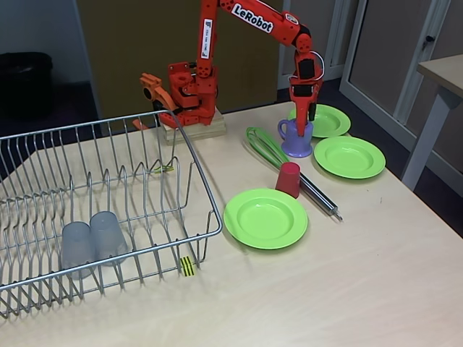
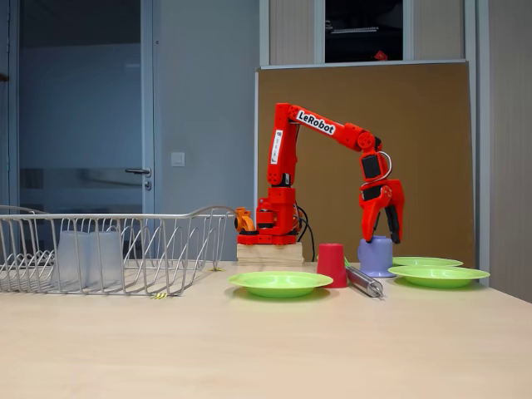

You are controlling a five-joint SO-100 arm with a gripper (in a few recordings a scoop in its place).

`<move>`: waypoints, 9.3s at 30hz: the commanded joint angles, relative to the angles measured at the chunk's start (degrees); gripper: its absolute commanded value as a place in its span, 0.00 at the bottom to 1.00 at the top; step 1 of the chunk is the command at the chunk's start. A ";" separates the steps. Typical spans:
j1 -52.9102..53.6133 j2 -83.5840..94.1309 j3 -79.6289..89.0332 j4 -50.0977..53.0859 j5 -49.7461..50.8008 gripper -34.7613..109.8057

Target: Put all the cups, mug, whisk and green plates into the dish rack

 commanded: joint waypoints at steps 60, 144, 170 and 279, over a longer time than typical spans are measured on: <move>71.81 23.55 -31.55 51.59 -103.71 0.43; 96.59 -34.37 -69.61 48.96 -126.56 0.53; 70.31 2.02 -38.67 47.90 -107.75 0.49; 38.06 -5.45 -6.42 8.09 -58.27 0.47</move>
